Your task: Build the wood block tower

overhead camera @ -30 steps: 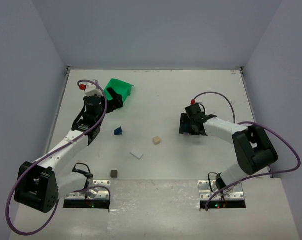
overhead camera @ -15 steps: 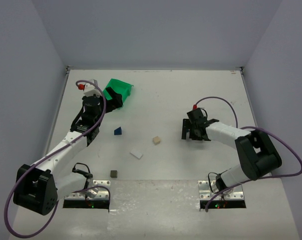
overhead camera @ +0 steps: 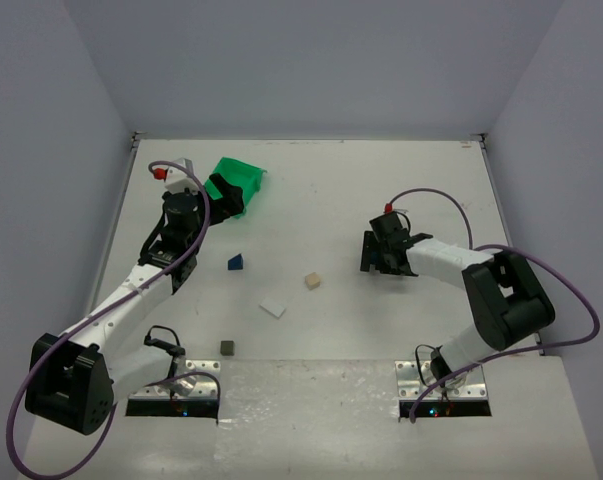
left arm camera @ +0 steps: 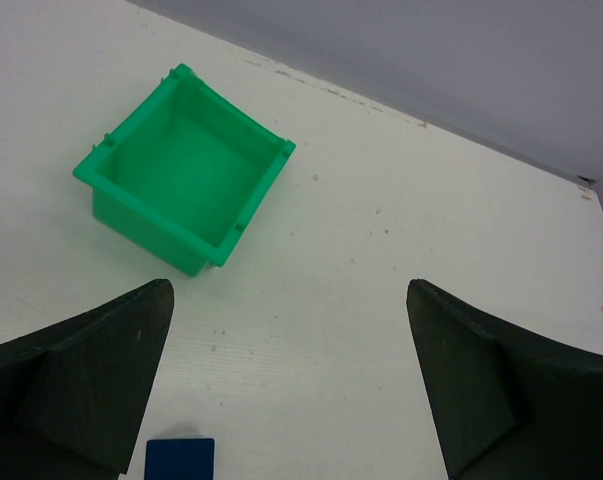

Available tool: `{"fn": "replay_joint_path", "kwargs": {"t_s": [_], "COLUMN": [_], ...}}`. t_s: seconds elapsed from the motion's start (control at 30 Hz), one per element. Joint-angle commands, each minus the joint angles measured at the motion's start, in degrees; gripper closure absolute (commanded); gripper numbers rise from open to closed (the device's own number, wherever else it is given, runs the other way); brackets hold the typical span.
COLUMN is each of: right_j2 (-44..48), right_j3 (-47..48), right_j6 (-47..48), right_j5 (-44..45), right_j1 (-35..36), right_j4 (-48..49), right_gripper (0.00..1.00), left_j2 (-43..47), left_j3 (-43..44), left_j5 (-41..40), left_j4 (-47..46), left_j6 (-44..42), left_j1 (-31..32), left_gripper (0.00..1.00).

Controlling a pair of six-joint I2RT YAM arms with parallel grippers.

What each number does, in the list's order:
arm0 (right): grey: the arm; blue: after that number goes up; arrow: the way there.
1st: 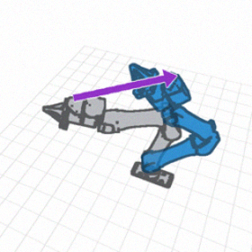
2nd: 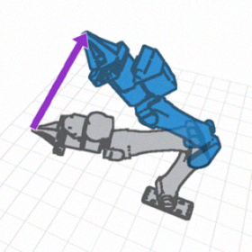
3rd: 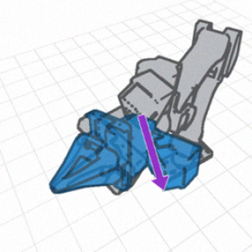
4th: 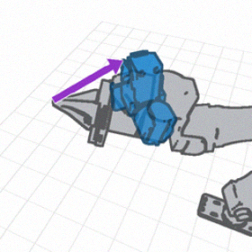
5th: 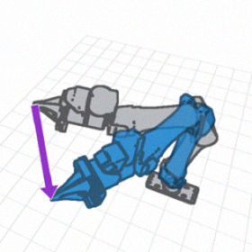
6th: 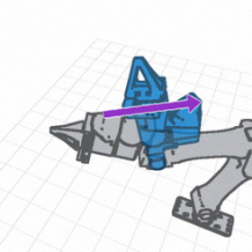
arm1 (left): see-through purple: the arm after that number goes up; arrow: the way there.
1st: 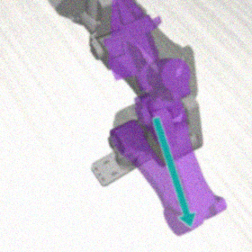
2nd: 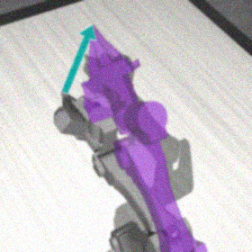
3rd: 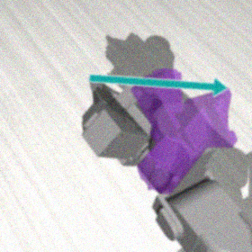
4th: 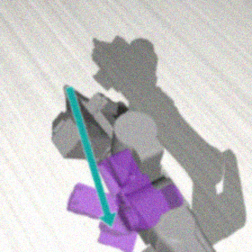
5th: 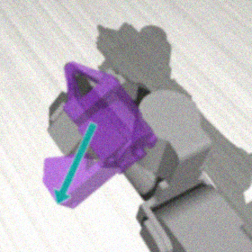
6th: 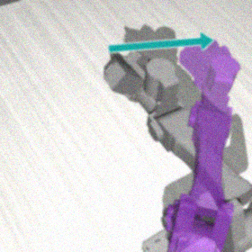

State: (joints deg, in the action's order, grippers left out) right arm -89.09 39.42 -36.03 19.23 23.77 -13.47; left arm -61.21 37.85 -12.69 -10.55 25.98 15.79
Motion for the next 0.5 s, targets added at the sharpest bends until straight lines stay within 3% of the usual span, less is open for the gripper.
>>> {"fn": "replay_joint_path", "kwargs": {"t_s": [0.0, 0.47], "right_j2": [-1.4, -2.5], "right_j3": [1.3, 1.8], "right_j6": [-0.6, -1.0], "right_j5": [3.0, 4.6], "right_j1": [0.1, 0.0], "right_j4": [-0.3, -0.4], "right_gripper": [0.01, 0.01], "left_j2": [1.0, 0.9], "left_j3": [1.3, 1.3], "left_j5": [0.2, 0.3], "left_j4": [-2.7, -2.7], "left_j6": [-0.1, -0.1], "left_j1": [0.6, 0.6], "left_gripper": [0.00, 0.00]}}
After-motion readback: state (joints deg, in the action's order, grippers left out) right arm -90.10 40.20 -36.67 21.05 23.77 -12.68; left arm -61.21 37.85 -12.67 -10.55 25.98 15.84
